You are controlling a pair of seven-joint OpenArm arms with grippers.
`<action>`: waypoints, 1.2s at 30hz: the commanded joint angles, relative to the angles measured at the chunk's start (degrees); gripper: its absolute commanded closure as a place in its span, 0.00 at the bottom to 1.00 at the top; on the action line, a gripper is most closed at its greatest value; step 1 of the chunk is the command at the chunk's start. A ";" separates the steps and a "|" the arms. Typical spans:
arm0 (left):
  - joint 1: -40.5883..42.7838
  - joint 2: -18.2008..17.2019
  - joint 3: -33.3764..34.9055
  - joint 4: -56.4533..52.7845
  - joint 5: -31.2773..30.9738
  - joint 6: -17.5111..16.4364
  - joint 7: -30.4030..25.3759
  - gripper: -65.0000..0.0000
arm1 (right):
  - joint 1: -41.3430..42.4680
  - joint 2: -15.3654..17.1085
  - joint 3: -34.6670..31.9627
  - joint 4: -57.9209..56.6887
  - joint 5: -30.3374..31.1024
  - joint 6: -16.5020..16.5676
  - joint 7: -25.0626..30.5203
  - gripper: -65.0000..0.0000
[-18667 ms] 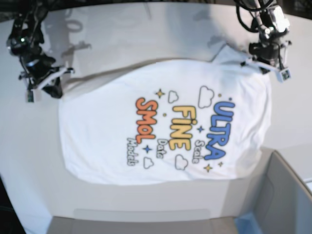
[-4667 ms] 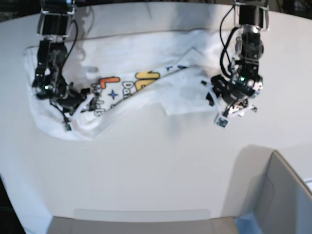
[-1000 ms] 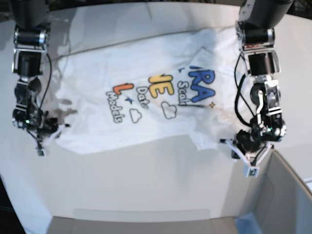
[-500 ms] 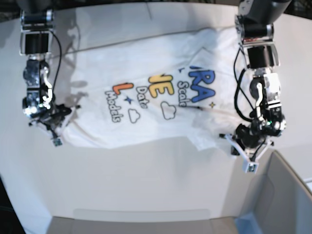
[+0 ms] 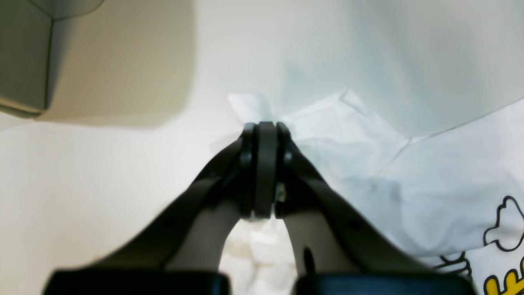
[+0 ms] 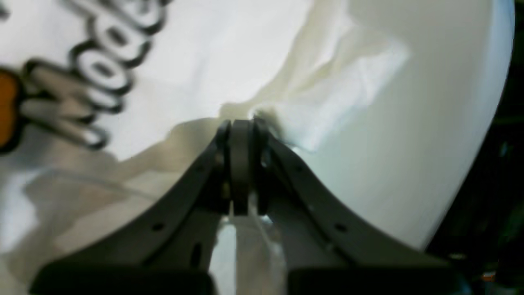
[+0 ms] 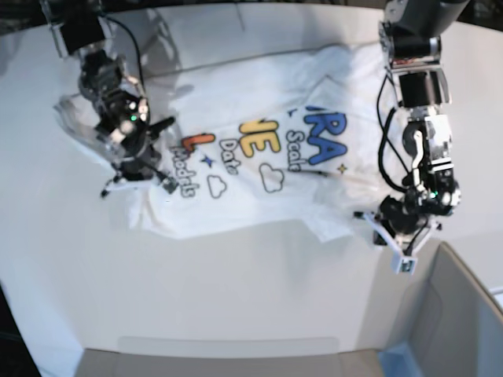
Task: Layout the t-shirt on the table in an organized manner, then fold the t-shirt properly
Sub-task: 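Grasp the shirt side with the right gripper and smooth it outward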
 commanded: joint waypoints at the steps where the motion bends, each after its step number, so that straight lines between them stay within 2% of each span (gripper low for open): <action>1: -1.76 -0.56 -0.17 1.08 -0.48 0.05 -1.31 1.00 | 1.07 0.43 -1.62 0.89 -2.07 -0.34 0.62 1.00; 3: -1.67 -0.56 -0.17 1.08 -0.48 0.05 -1.31 1.00 | 1.07 0.43 -5.40 0.62 -6.38 -0.34 0.62 1.00; 7: -1.67 -0.56 -0.17 1.08 -0.48 0.05 -1.31 1.00 | 1.07 0.43 -9.97 0.45 -10.60 -0.34 0.62 1.00; 25: -1.67 -0.56 -0.17 1.08 -0.48 0.05 -1.31 1.00 | 1.59 0.52 -10.15 0.27 -11.13 -0.34 0.35 1.00; 26: -1.67 -0.56 -0.17 1.08 -0.48 0.05 -1.31 1.00 | 1.59 0.52 -10.15 0.27 -11.13 -0.34 0.35 0.98; 30: -1.67 -0.56 -0.17 1.08 -0.48 0.05 -1.31 1.00 | 1.07 0.34 -6.54 1.15 -11.13 -0.34 0.35 0.72; 32: -1.50 -0.56 -0.17 1.08 -0.48 0.05 -1.31 1.00 | 1.07 0.34 -4.79 2.20 -11.13 -0.34 0.35 0.64; 36: -0.70 -0.56 -0.17 1.08 -0.48 0.05 -1.31 1.00 | 1.15 0.34 -1.01 5.37 -10.77 -0.34 0.62 0.61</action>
